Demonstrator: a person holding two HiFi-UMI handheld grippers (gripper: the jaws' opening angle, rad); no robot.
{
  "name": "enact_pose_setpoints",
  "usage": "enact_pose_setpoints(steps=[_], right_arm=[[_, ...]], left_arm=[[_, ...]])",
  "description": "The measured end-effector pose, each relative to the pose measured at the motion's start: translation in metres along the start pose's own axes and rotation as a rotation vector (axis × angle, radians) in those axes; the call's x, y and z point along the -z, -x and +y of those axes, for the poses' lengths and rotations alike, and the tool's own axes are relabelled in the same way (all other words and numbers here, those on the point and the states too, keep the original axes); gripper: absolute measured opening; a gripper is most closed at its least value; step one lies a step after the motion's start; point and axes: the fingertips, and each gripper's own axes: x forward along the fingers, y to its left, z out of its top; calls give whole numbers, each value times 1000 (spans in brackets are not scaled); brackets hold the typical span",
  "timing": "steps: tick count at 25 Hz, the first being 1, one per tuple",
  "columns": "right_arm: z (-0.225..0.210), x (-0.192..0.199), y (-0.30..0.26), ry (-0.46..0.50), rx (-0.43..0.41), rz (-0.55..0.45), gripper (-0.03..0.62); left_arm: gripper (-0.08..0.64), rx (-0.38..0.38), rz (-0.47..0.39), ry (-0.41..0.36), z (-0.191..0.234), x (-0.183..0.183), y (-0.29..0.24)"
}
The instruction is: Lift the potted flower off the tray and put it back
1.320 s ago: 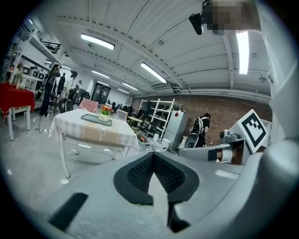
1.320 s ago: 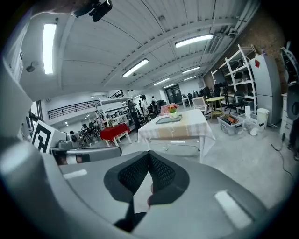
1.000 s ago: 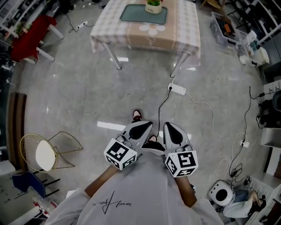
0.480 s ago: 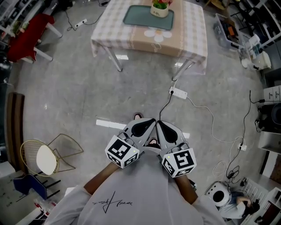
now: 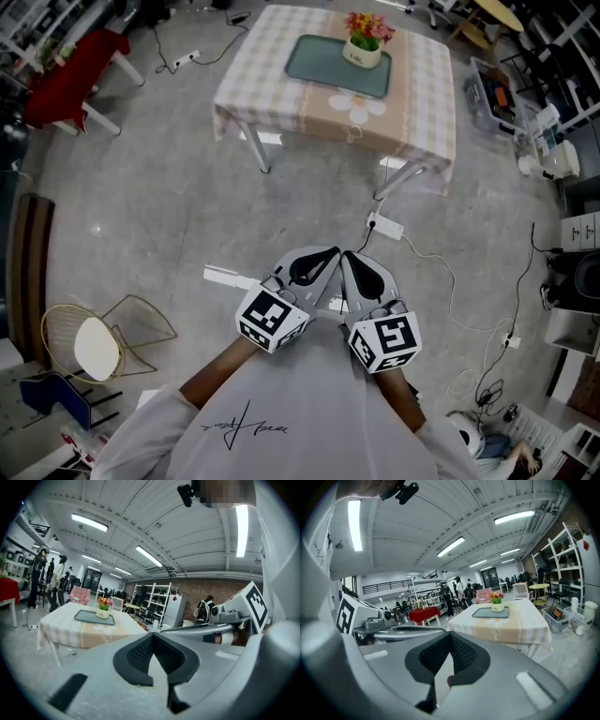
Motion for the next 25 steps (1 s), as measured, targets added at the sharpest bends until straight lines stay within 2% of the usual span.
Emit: enact_pose_setpoints(steps=[5, 10, 14, 18, 25], right_arm=[[8, -13, -28, 24, -11, -3, -6], [10, -20, -57, 33, -36, 9, 2], [17, -24, -79, 36, -60, 12, 3], [20, -28, -90, 25, -49, 3, 5], [16, -31, -95, -1, -2, 7, 5]], left_arm=[[-12, -52, -7, -5, 29, -13, 6], [-11, -61, -4, -18, 60, -21, 5], [-8, -48, -14, 3, 84, -26, 8], [-3, -61, -6, -2, 99, -28, 11], [-3, -101, -8, 75, 126, -30, 23]])
